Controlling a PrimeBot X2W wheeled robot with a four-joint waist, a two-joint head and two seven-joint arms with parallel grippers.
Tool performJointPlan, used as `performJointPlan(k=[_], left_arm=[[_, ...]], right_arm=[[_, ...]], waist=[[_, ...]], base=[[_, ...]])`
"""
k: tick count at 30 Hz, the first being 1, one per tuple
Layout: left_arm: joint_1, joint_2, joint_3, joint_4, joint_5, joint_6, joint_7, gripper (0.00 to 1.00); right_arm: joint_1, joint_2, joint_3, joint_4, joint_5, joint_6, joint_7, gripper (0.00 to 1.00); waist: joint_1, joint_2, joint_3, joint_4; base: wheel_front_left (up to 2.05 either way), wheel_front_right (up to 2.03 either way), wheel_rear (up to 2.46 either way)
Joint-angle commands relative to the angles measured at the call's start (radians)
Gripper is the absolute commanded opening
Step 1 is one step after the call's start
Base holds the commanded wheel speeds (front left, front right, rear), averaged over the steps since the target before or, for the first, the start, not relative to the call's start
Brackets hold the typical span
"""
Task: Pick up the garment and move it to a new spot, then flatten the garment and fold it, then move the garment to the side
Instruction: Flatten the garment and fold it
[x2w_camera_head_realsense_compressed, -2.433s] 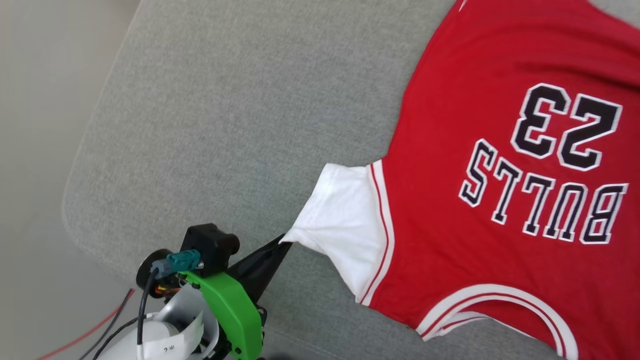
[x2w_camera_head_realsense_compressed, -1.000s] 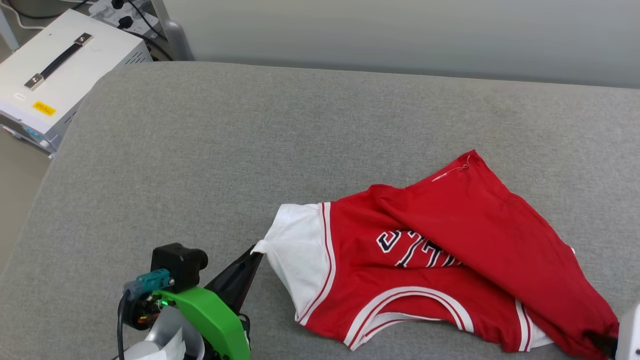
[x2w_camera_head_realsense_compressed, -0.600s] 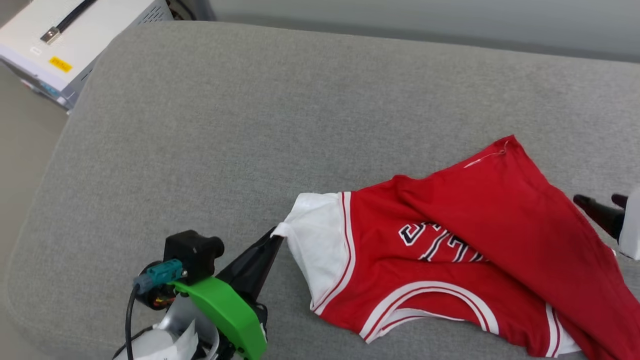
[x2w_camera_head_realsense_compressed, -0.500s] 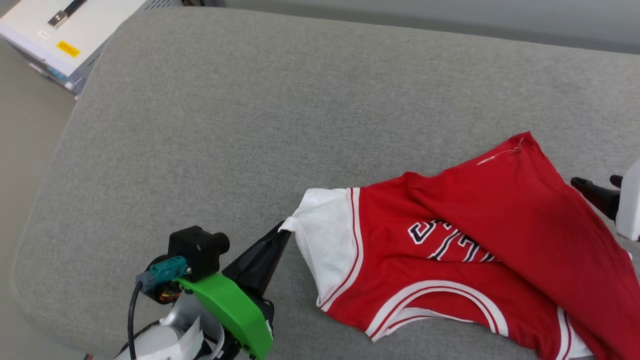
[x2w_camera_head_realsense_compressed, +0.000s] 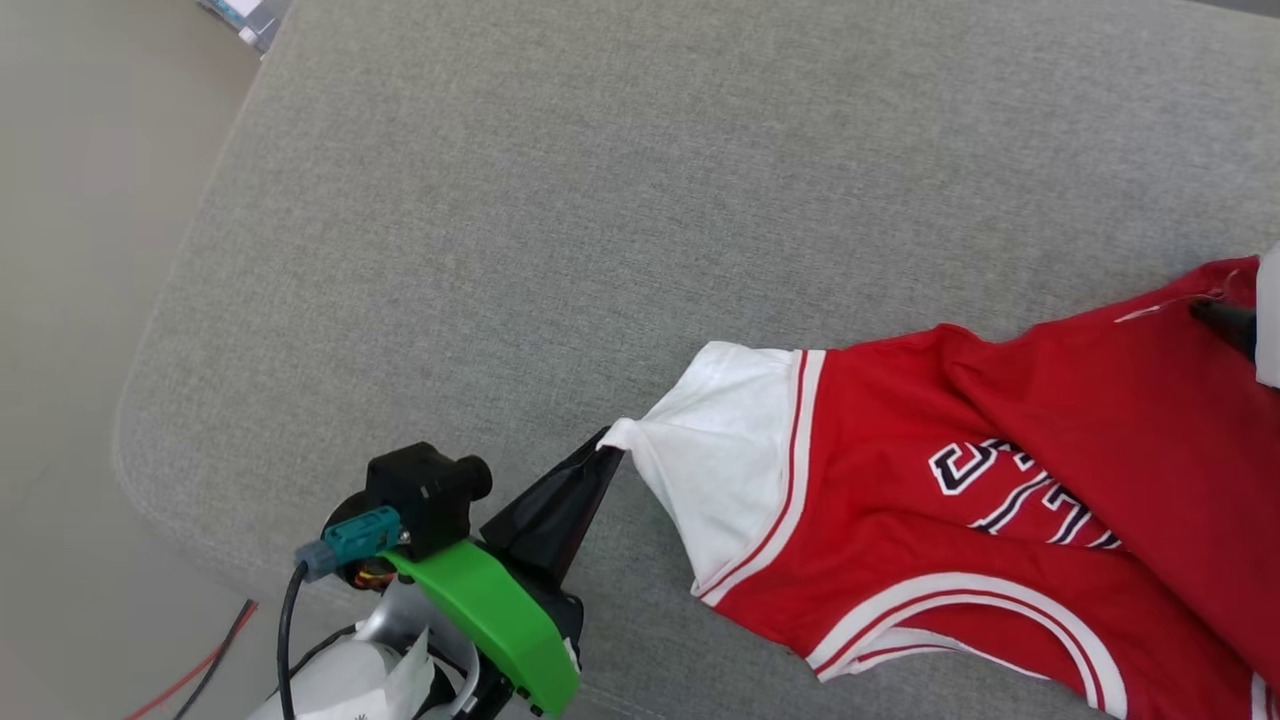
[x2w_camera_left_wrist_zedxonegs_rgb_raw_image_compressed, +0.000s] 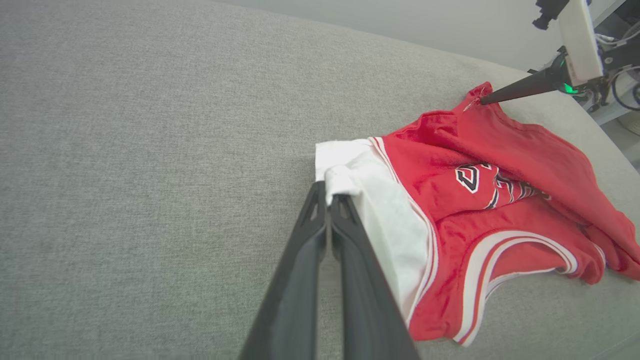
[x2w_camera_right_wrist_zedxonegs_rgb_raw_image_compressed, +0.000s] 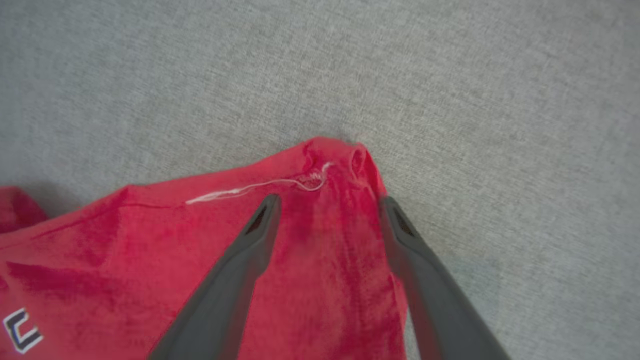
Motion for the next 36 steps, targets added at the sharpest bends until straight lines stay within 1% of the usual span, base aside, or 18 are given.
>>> performJointPlan(k=[1, 10, 11, 12, 13, 14, 19, 25, 32, 36], left_arm=[[-0.015, -0.009, 0.0, 0.004, 0.013, -0.005, -0.007, 0.0], [-0.028, -0.025, -0.02, 0.025, 0.025, -0.019, -0.018, 0.0], [-0.029, -0.026, -0.021, 0.027, 0.025, -0.019, -0.019, 0.0], [-0.03, -0.027, -0.021, 0.029, 0.024, -0.019, -0.019, 0.0], [-0.031, -0.028, -0.021, 0.031, 0.023, -0.02, -0.02, 0.0], [-0.032, -0.028, -0.021, 0.033, 0.022, -0.02, -0.02, 0.0], [-0.033, -0.022, -0.018, 0.042, 0.019, -0.02, -0.019, 0.0], [-0.026, -0.005, -0.007, 0.046, 0.018, -0.008, -0.018, 0.0], [-0.012, 0.038, 0.027, 0.024, 0.025, 0.023, -0.024, 0.0], [-0.004, 0.061, 0.046, -0.003, 0.021, 0.039, -0.018, 0.0]], right_arm=[[-0.017, -0.008, 0.006, 0.018, -0.009, -0.001, -0.004, 1.0], [0.004, -0.035, 0.038, 0.11, -0.006, -0.001, -0.014, 1.0], [0.007, -0.038, 0.042, 0.115, -0.003, -0.001, -0.014, 0.75], [0.011, -0.041, 0.046, 0.118, 0.0, -0.001, -0.017, 0.46], [0.013, -0.045, 0.049, 0.123, 0.003, -0.001, -0.022, 0.13], [0.014, -0.048, 0.052, 0.129, 0.008, -0.001, -0.029, 0.0], [0.004, -0.048, 0.06, 0.154, 0.024, -0.001, -0.093, 0.0], [-0.012, -0.039, 0.07, 0.177, 0.045, -0.001, -0.202, 0.0], [-0.024, -0.061, 0.091, 0.206, 0.099, -0.001, -0.363, 0.0], [-0.019, -0.09, 0.103, 0.213, 0.134, -0.001, -0.429, 0.0]], waist=[[0.0, 0.0108, 0.04, 0.042], [0.0, 0.0108, 0.059, 0.067], [0.0, 0.0108, 0.06, 0.068], [0.0, 0.0108, 0.06, 0.069], [0.0, 0.0108, 0.06, 0.07], [0.0, 0.0108, 0.059, 0.069], [0.0, 0.0108, 0.036, 0.061], [0.0, 0.0108, -0.025, 0.03], [0.0, 0.0108, -0.133, -0.039], [0.0, 0.0108, -0.191, -0.083]], base=[[0.0, 0.0, 0.0], [0.0, 0.0, 0.0], [0.0, 0.0, 0.0], [0.0, 0.0, 0.0], [0.0, 0.0, 0.0], [0.0, 0.0, 0.0], [0.0, 0.0, 0.0], [0.0, 0.0, 0.0], [0.0, 0.0, 0.0], [0.0, 0.0, 0.0]])
